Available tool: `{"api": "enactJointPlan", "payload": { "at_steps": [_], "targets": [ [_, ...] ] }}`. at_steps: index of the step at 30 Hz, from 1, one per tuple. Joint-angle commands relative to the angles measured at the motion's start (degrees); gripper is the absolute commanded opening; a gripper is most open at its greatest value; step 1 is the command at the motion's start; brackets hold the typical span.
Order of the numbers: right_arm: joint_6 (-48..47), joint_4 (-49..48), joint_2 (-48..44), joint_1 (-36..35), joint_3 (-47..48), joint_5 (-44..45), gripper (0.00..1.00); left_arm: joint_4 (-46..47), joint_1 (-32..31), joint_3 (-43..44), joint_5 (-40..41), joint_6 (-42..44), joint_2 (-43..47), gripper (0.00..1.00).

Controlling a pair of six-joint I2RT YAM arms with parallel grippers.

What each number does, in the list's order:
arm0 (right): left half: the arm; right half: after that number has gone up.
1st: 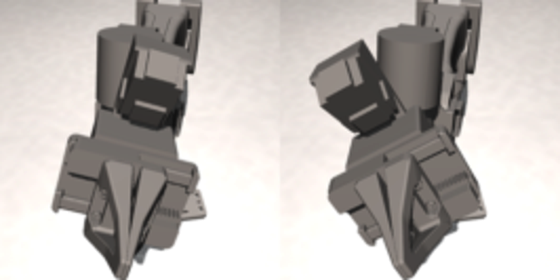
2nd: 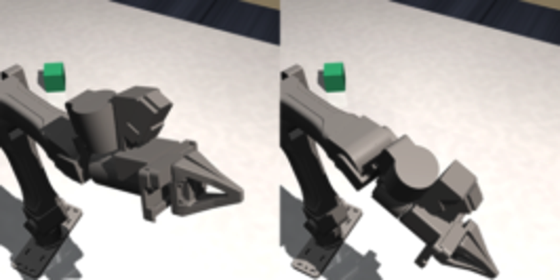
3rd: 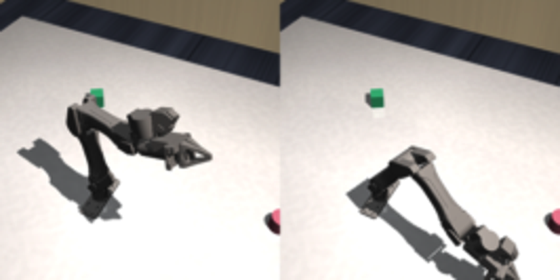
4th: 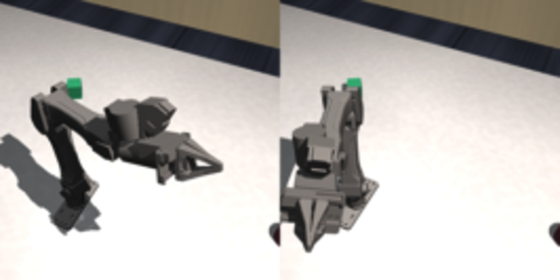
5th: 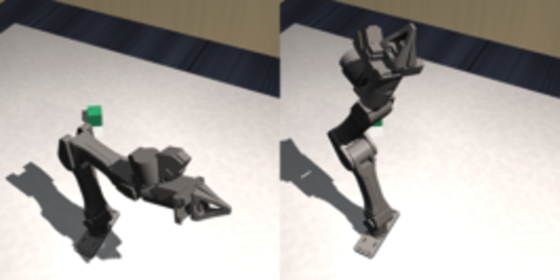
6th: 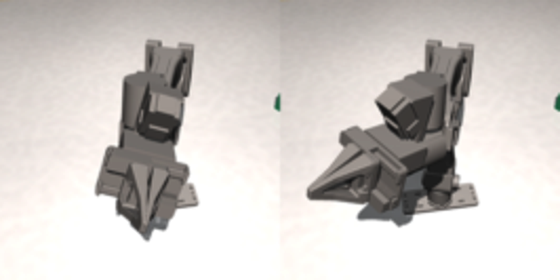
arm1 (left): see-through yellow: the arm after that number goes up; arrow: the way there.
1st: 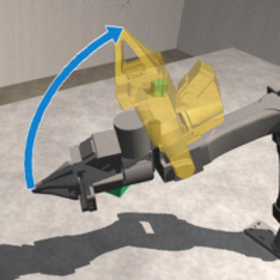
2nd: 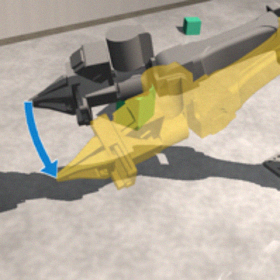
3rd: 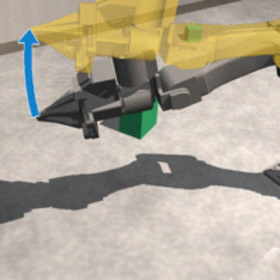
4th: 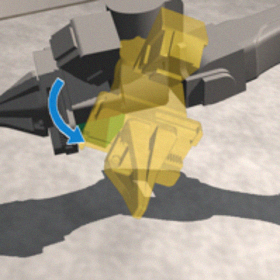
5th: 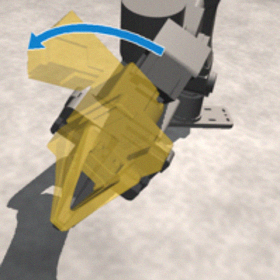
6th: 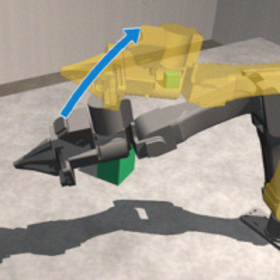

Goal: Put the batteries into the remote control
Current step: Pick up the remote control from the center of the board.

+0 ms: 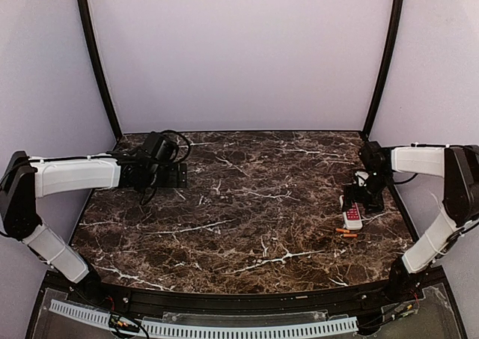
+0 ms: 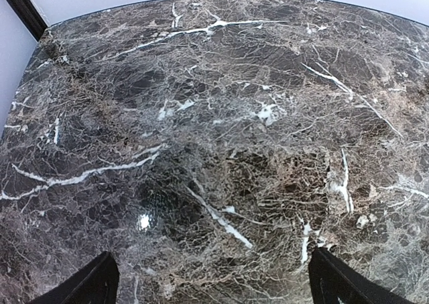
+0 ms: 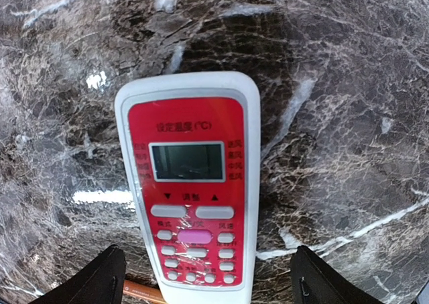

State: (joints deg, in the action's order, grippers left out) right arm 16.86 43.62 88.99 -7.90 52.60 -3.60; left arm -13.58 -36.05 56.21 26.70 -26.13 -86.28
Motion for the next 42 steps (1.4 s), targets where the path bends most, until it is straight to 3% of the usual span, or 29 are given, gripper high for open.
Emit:
{"api": "enactJointPlan", "payload": {
  "at_steps": [1,14,22,28,32,37,42],
  "targets": [
    [0.06,-0.15,1.79,-0.60,1.88,0.60,0.83,-1.45,-0.15,0.45,1.94,0.84,-1.00,1.00],
    [-0.47,-1.99,7.63,-1.98,4.02,1.66,0.71,-2.36,-0.16,1.33,3.21,1.05,-2.49,1.00],
    [-2.53,-2.19,12.84,-2.01,10.49,1.53,0.43,-4.41,-0.09,3.19,3.75,0.42,-4.72,1.00],
    [-5.49,-1.42,15.38,-2.08,20.48,-0.88,0.38,-7.79,-0.07,7.20,2.25,-2.43,-7.00,1.00],
    [-7.72,-2.19,15.62,-2.51,29.18,-5.65,0.37,-1.83,-0.07,4.51,-1.17,-0.75,-4.50,1.00],
    [-8.91,-10.19,11.33,-4.32,32.60,-20.16,0.38,10.36,-0.07,-1.30,-7.67,2.26,1.66,1.00],
    [-6.46,-20.89,6.31,-7.96,31.15,-34.61,0.35,20.45,-0.07,-7.95,-24.23,4.82,8.74,1.00]
  ]
}}
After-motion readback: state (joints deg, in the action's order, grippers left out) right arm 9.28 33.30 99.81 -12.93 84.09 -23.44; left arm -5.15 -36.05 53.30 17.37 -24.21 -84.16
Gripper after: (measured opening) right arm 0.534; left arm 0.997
